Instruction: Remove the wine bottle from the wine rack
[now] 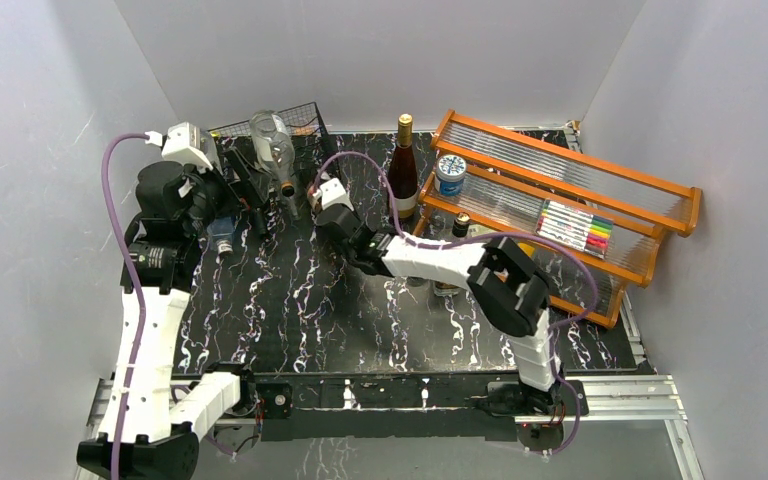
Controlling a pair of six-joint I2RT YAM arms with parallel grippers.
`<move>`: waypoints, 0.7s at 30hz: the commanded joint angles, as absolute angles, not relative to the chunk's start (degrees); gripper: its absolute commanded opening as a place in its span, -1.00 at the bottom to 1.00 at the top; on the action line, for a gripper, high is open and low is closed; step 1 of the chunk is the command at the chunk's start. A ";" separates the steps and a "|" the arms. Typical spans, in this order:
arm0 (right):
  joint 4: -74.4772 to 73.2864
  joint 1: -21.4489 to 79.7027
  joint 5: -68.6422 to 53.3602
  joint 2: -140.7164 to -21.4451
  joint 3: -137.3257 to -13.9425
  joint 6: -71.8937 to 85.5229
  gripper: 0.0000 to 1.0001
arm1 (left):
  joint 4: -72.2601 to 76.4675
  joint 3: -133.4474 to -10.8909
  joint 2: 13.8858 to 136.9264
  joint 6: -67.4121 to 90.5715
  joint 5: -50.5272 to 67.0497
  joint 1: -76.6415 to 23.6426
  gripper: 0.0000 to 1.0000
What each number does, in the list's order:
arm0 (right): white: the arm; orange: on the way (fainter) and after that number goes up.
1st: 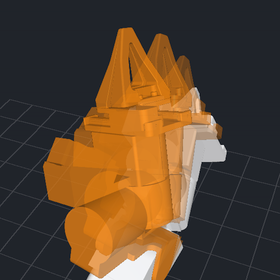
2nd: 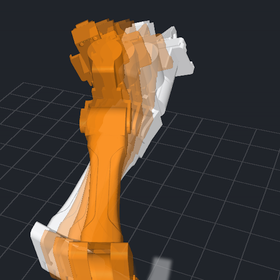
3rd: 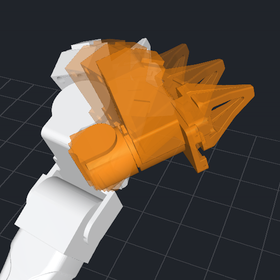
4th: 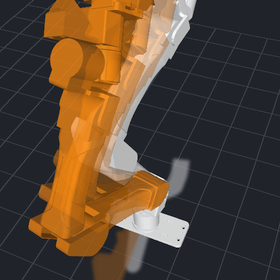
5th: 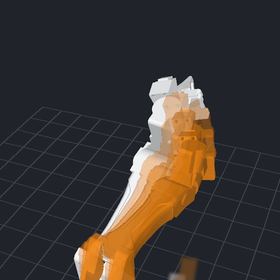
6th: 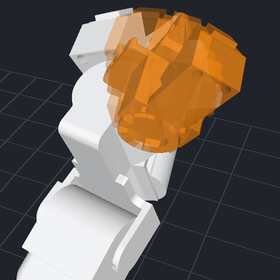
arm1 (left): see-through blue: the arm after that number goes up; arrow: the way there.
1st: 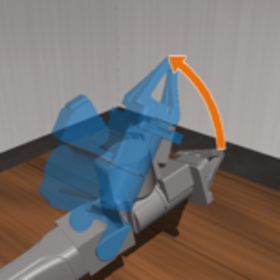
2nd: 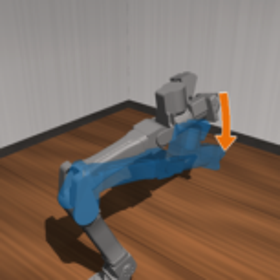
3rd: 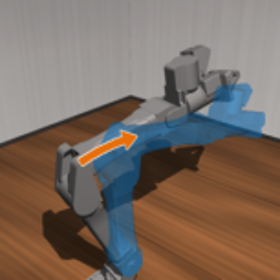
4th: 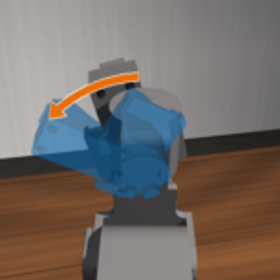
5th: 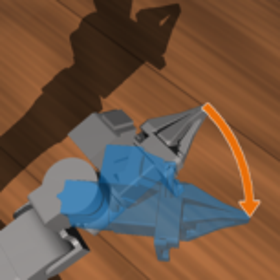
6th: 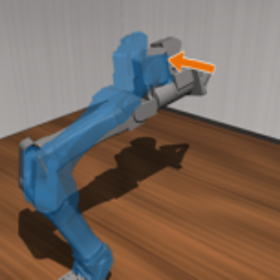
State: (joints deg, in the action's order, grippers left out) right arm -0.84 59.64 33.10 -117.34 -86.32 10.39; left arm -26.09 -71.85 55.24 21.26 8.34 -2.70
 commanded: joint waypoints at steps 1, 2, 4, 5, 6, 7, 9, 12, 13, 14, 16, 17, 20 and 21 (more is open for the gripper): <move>-1.28 60.38 29.67 -105.23 -83.29 14.29 -1.00 | -25.05 -69.25 51.62 22.18 10.04 -2.29 0.97; -2.63 60.34 28.54 -104.53 -82.95 14.51 -1.00 | -25.05 -68.64 51.31 22.35 10.13 -2.29 0.97; -7.58 60.38 25.18 -101.00 -82.14 15.85 -1.00 | -25.58 -66.44 50.07 22.67 11.15 -2.29 0.97; -11.07 60.38 23.04 -100.21 -82.01 17.13 -1.00 | -26.28 -65.52 50.01 22.76 11.98 -2.29 0.97; -11.95 60.36 22.03 -98.68 -81.57 17.73 -1.00 | -26.42 -64.98 49.92 22.83 12.31 -2.29 0.97; -12.94 60.38 21.16 -97.34 -81.20 18.42 -1.00 | -26.52 -64.47 49.84 22.93 12.69 -2.29 0.97; -15.92 60.38 20.03 -96.22 -81.13 19.46 -1.00 | -26.71 -63.37 49.87 23.25 13.67 -2.31 0.97; -19.87 60.38 17.90 -94.52 -80.92 20.11 -1.00 | -26.60 -61.61 50.15 24.03 15.40 -2.29 0.97; -21.34 60.37 17.14 -93.83 -80.91 20.29 -1.00 | -26.43 -61.13 50.36 24.19 16.33 -2.29 0.96; -22.14 60.38 16.28 -93.29 -81.22 20.32 -1.00 | -26.11 -60.68 50.60 24.31 17.43 -2.30 0.96; -25.62 60.38 15.35 -92.27 -82.14 20.49 -1.00 | -25.32 -59.95 51.28 24.39 19.92 -2.29 0.96; -26.66 60.38 14.27 -91.57 -82.64 20.58 -1.00 | -24.93 -59.55 51.67 24.43 21.39 -2.29 0.97; -29.90 60.37 12.22 -89.94 -84.28 20.52 -1.00 | -23.51 -59.13 53.85 24.27 28.48 -2.29 0.97; -31.58 60.37 11.56 -89.92 -85.48 20.52 -1.00 | -22.90 -58.82 54.49 24.60 30.51 -2.31 0.97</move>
State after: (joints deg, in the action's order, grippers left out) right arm -27.09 60.14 15.53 -94.30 -80.27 19.57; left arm -25.54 -59.66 52.69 23.92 19.77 -2.68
